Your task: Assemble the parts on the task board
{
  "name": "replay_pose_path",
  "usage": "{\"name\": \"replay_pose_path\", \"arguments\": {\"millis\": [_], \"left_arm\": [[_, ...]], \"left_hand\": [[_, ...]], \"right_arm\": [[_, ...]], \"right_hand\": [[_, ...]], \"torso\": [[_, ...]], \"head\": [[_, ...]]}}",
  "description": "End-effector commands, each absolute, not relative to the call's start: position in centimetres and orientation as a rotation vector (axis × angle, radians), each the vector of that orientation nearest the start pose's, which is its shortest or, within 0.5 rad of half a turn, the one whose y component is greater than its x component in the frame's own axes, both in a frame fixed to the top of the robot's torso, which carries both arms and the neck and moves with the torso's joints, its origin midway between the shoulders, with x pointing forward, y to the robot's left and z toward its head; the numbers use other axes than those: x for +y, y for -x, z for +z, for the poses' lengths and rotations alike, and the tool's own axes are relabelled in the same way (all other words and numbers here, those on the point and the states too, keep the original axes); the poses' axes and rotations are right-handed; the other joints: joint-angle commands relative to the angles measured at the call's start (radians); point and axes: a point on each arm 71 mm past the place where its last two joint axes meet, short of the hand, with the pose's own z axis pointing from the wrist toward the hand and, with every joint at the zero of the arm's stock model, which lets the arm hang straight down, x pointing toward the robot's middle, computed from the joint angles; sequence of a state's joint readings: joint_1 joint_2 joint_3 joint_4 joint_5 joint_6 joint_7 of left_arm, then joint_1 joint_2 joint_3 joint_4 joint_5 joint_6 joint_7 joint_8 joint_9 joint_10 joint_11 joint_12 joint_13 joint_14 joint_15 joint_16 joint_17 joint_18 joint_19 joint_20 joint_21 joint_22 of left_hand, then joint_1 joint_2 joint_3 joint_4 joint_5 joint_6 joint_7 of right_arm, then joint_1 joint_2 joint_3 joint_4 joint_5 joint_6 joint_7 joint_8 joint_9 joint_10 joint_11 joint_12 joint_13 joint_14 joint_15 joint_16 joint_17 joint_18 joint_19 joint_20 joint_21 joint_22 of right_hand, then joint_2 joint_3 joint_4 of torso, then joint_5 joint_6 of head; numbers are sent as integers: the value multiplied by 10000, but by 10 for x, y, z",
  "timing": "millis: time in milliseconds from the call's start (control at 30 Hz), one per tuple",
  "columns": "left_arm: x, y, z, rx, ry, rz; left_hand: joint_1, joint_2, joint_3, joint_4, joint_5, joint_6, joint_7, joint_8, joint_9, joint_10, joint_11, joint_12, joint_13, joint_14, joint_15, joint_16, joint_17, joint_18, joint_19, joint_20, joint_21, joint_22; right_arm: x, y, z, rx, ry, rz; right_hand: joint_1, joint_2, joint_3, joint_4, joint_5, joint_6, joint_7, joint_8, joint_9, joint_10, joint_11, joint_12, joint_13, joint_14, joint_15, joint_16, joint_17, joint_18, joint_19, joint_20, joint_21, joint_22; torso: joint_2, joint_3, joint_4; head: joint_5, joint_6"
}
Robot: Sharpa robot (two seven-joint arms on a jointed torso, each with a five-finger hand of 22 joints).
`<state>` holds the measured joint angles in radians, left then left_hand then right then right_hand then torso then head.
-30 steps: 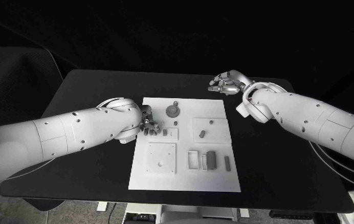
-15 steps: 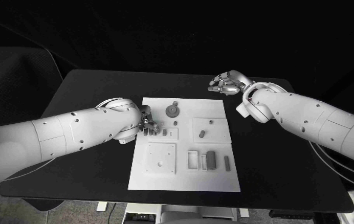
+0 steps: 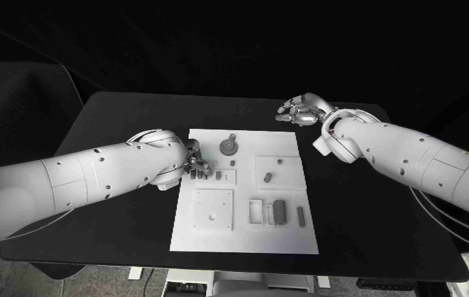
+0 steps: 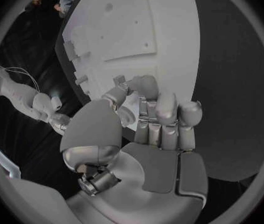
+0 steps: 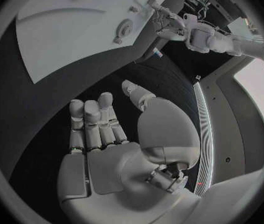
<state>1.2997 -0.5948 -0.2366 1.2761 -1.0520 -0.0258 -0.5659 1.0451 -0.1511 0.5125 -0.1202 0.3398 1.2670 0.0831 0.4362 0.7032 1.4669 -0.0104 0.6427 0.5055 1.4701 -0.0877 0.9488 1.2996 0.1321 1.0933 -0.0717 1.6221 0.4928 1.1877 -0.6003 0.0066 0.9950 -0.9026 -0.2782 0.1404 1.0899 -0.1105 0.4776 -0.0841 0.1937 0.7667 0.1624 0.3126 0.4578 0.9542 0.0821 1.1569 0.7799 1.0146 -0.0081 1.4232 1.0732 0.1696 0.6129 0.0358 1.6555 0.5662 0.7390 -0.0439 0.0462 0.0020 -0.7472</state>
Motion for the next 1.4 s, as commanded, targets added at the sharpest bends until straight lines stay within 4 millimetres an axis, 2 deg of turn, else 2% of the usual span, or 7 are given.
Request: {"name": "replay_pose_path", "arguments": {"millis": [33, 767, 900, 1200, 1333, 1400], "left_arm": [[178, -516, -248, 22378, 2211, -2433], [178, -518, -249, 22375, 2336, -2465], [178, -517, -249, 22417, 2332, -2552], [180, -516, -251, 22870, 2912, -2916], [184, -517, -252, 23046, 3025, -2877], [186, -517, -253, 23127, 3036, -2814]], "left_hand": [[32, 18, -16, -43, -44, -82, 18, -57, -14, 209, 36, 71, 12, 17, -62, 49, -11, 704, -68, -15, -69, -10], [146, 103, 39, -69, -125, -196, 51, -104, -15, 166, 34, 128, 49, -18, -64, 89, -34, 714, -86, -23, -68, -10], [618, 280, 280, -94, -636, -262, 50, -103, 45, 53, 32, 288, 151, -108, -64, 231, -104, 726, -121, -28, -34, 5], [1397, 805, 761, -139, -1017, -325, 76, -141, 124, -78, 40, 416, 229, -232, -54, 383, -206, 727, -202, -19, -4, 17], [1540, 909, 849, -130, -1312, -316, 91, -129, 166, -109, 51, 447, 248, -271, -44, 428, -225, 719, -236, -9, 17, 27], [1557, 925, 864, -124, -1356, -317, 93, -128, 172, -117, 54, 449, 250, -278, -42, 433, -227, 718, -242, -7, 19, 28]], "right_arm": [[-235, -572, -206, 16573, -3852, 8480], [-235, -572, -207, 16631, -3850, 8492], [-235, -572, -207, 16658, -3844, 8502], [-234, -571, -207, 16694, -3839, 8512], [-235, -572, -207, 16698, -3845, 8500], [-235, -572, -207, 16700, -3845, 8499]], "right_hand": [[-122, 13, 15, 42, -50, -23, 78, 47, -15, -68, 20, 26, -15, -83, -21, -35, -14, -120, -75, -21, 204, -13], [-127, 14, 18, 41, -50, -26, 78, 47, -16, -69, 20, 27, -17, -85, -21, -34, -16, -120, -76, -21, 205, -15], [-128, 15, 19, 41, -50, -26, 78, 47, -16, -69, 20, 28, -18, -85, -21, -34, -17, -120, -76, -21, 205, -15], [-130, 16, 21, 41, -50, -27, 78, 47, -16, -70, 20, 28, -19, -86, -21, -33, -17, -120, -77, -22, 205, -16], [-131, 17, 21, 40, -50, -27, 78, 47, -17, -70, 20, 29, -19, -86, -21, -33, -18, -119, -77, -22, 205, -16], [-131, 17, 22, 40, -50, -27, 78, 47, -17, -70, 20, 29, -20, -86, -21, -33, -18, -119, -77, -22, 205, -16]], "torso": [[1, 4, -2], [2, 7, -2], [2, 7, -2], [1, 6, -6], [5, 12, -9], [3, 15, -9]], "head": [[-6, -1], [-26, -16], [-26, -16], [-26, -17], [-24, -14], [-23, -12]]}}
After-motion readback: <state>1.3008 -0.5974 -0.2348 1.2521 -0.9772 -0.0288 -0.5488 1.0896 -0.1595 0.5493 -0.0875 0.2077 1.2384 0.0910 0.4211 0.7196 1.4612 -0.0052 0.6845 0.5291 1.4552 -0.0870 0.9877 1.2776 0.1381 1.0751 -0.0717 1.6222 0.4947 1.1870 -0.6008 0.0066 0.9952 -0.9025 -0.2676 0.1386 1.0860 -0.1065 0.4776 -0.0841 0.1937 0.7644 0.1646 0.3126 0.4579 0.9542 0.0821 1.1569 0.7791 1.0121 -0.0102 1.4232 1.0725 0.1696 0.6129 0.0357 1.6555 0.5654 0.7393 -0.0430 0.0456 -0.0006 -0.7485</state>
